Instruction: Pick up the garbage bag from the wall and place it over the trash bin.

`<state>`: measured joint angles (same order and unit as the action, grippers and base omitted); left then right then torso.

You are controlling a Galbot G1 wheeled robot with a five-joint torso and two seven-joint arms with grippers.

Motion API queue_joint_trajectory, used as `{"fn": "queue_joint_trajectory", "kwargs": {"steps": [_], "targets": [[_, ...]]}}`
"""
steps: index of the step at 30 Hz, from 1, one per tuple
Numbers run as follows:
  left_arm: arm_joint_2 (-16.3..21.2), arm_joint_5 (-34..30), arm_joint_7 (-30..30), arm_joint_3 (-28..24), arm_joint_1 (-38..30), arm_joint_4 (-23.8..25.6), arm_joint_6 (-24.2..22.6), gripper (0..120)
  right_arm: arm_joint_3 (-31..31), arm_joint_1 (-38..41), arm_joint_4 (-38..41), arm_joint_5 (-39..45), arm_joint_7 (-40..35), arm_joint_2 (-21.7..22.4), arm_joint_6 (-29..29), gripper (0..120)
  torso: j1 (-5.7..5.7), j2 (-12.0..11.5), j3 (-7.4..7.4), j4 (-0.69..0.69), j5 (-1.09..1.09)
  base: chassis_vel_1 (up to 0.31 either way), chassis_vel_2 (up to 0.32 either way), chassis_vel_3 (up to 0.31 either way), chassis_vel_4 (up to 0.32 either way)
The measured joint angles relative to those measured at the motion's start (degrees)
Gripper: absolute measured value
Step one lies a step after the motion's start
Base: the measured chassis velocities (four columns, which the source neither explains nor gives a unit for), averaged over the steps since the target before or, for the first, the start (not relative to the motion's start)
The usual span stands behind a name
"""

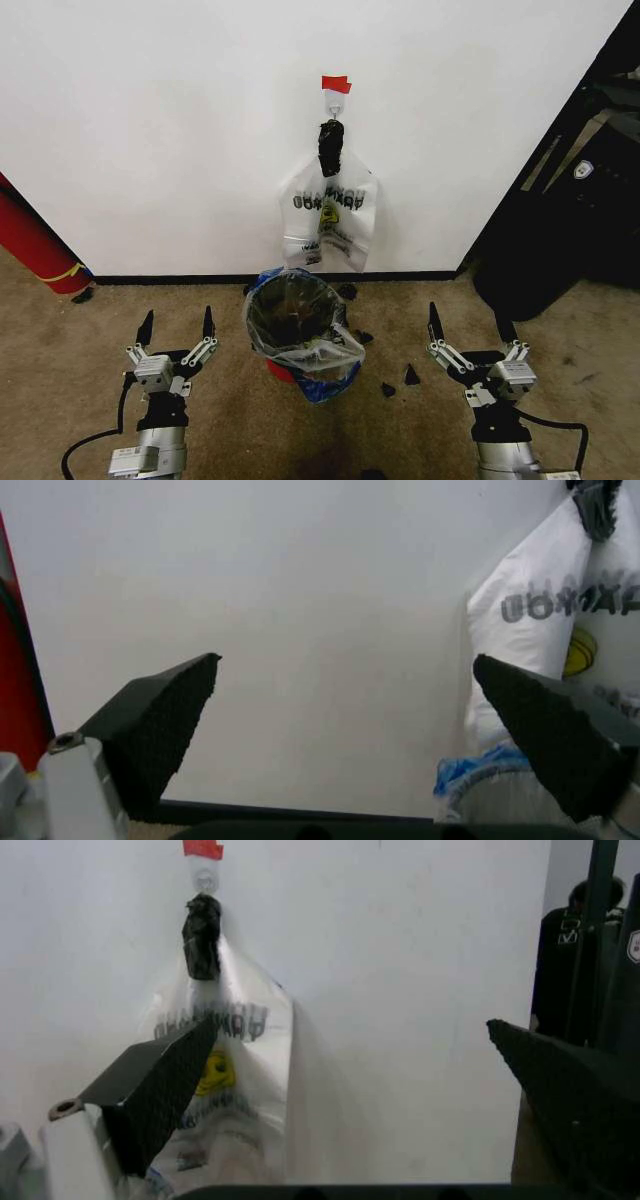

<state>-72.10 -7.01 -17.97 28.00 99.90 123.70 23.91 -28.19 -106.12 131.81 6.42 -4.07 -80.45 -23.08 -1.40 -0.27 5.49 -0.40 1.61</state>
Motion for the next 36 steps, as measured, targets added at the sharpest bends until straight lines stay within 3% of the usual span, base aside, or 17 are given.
{"fn": "queue_joint_trajectory", "kwargs": {"steps": [36], "targets": [[0.0,0.0,0.0,0.0,0.0,0.0,0.0,100,0.0,0.0,0.0,0.0,0.0,0.0,0.0,100,0.0,-0.01,0.0,0.0,0.0,0.0,0.0,0.0,0.0]]}}
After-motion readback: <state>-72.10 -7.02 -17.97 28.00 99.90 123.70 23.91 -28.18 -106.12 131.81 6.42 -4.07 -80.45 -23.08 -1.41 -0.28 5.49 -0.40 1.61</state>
